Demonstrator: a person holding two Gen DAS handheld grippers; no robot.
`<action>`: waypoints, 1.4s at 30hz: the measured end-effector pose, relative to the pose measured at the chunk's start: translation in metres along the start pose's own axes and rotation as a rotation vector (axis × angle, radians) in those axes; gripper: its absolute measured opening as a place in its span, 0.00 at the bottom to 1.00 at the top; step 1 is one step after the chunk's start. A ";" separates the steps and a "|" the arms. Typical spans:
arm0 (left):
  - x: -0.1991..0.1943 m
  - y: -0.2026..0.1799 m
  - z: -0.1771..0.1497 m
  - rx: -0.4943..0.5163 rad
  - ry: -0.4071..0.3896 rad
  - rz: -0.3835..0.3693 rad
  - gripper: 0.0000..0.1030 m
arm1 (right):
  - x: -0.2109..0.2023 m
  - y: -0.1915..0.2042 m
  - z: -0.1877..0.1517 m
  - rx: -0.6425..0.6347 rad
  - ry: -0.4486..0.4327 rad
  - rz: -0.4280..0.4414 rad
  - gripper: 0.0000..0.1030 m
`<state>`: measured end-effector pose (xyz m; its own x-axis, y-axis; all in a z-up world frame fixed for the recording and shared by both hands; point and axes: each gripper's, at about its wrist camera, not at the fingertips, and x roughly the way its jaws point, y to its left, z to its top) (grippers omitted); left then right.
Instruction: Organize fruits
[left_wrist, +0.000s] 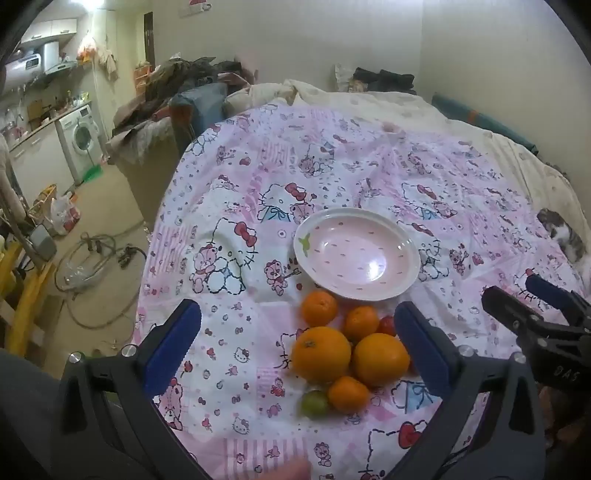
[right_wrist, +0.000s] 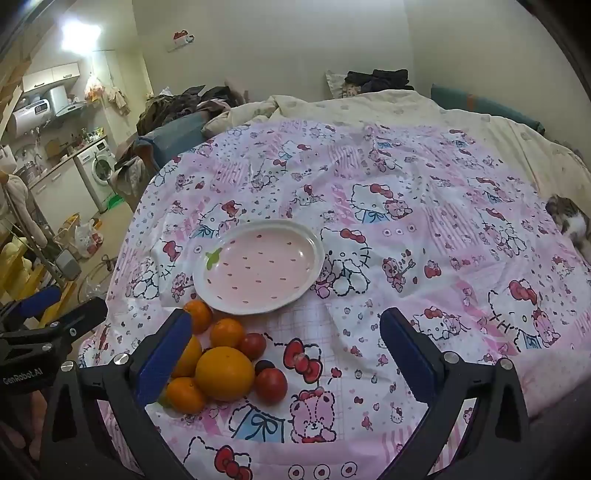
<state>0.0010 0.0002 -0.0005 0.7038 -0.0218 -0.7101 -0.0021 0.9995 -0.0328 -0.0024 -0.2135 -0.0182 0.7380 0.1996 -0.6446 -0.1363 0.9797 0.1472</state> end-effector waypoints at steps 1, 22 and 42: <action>0.001 0.000 0.000 -0.006 0.007 -0.009 1.00 | 0.000 0.000 0.000 -0.001 0.001 -0.003 1.00; -0.002 0.002 -0.003 0.000 -0.022 -0.002 1.00 | -0.003 -0.001 0.002 0.001 -0.010 0.001 1.00; 0.001 0.004 -0.002 -0.011 -0.010 -0.003 1.00 | -0.002 -0.002 0.001 0.010 -0.014 0.001 1.00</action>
<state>-0.0002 0.0039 -0.0029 0.7112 -0.0245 -0.7026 -0.0076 0.9991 -0.0425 -0.0028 -0.2163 -0.0163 0.7474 0.2002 -0.6335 -0.1304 0.9792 0.1556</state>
